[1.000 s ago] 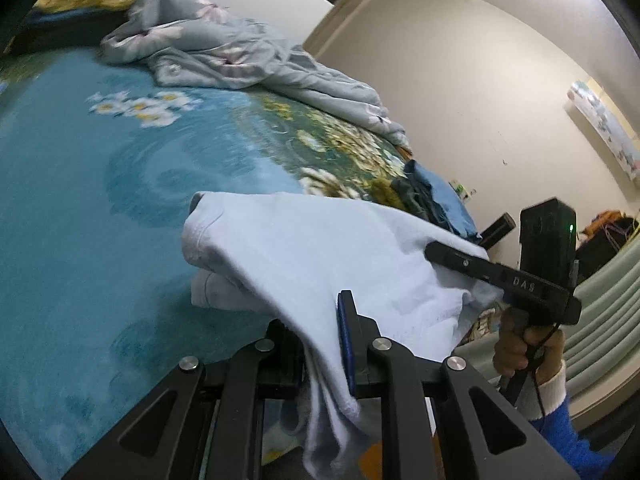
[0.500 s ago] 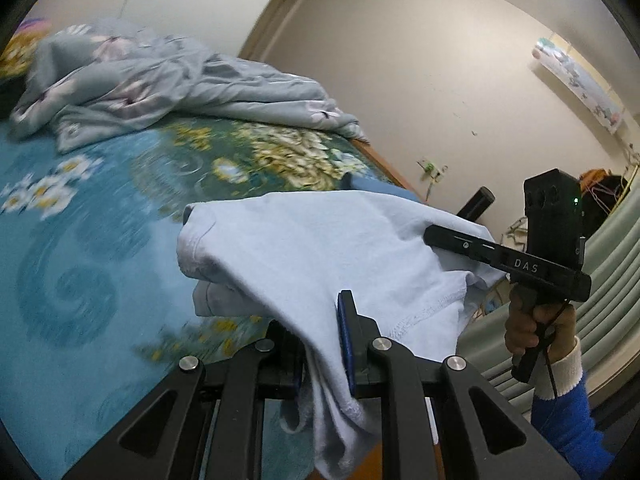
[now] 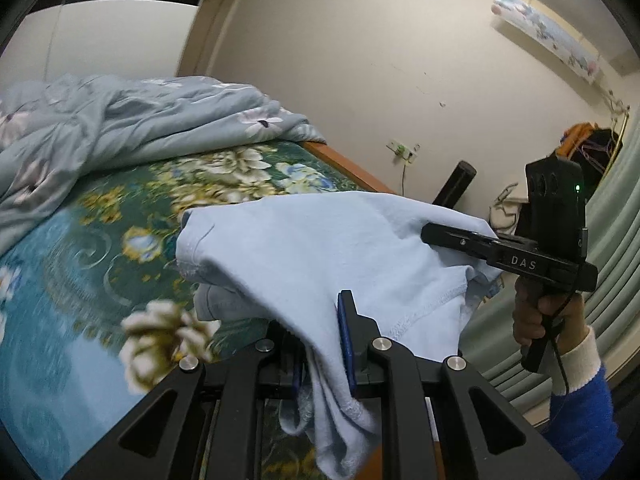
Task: Fold clothes
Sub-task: 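Lift the folded sweatshirt with both grippers and carry it to the clothes stack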
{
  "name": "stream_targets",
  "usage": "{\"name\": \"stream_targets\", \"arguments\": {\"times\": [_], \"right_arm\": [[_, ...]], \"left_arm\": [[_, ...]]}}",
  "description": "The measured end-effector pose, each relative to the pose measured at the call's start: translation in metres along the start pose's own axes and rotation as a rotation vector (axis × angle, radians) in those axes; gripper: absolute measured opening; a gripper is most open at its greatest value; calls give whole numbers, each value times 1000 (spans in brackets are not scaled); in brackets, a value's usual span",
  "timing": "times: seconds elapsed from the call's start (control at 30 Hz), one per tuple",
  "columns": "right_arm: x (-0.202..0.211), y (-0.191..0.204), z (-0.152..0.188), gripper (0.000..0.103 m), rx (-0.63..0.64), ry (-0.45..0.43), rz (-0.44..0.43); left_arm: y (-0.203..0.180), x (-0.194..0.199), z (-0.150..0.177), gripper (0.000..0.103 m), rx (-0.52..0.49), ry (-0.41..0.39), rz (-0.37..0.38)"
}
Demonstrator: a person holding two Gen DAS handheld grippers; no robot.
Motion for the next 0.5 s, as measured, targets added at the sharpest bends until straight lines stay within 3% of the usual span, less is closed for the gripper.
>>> {"name": "stream_targets", "arguments": {"times": [0.13,0.3,0.5], "right_arm": [[3,-33,-9,9,-29,-18,35],[2,-73,-24,9,-73,-42,75],[-12,-108,-27,9,-67,-45,106]], "left_arm": [[-19,-31,-22,16,-69,4,-21],[-28,-65,-41,16,-58,-15,-3],[-28,-102,-38,17,-49,-25,25]]}}
Point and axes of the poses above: each gripper's, at about its wrist camera, not at the fingertips, and x roughly against the way its jaws point, y to its left, z to its underside, the point moved 2 cm from there along -x, roughly the way its jaws point, and after that the axes turned 3 degrees about -x, right-handed, at the moved point
